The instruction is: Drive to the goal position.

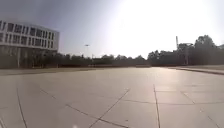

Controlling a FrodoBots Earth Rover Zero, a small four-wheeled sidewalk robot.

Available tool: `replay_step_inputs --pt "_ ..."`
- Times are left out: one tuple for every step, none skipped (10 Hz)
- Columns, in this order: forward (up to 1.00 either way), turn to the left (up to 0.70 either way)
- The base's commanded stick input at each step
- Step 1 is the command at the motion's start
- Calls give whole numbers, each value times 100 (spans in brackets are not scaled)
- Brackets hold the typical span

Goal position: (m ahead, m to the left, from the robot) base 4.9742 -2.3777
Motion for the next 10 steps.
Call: replay_step_inputs --pt "6 0" --pt "7 0" --pt "7 0" --pt "7 0" --pt "7 0" --pt "7 0" --pt "7 0" --pt "7 0" --pt "7 0" --pt "6 0"
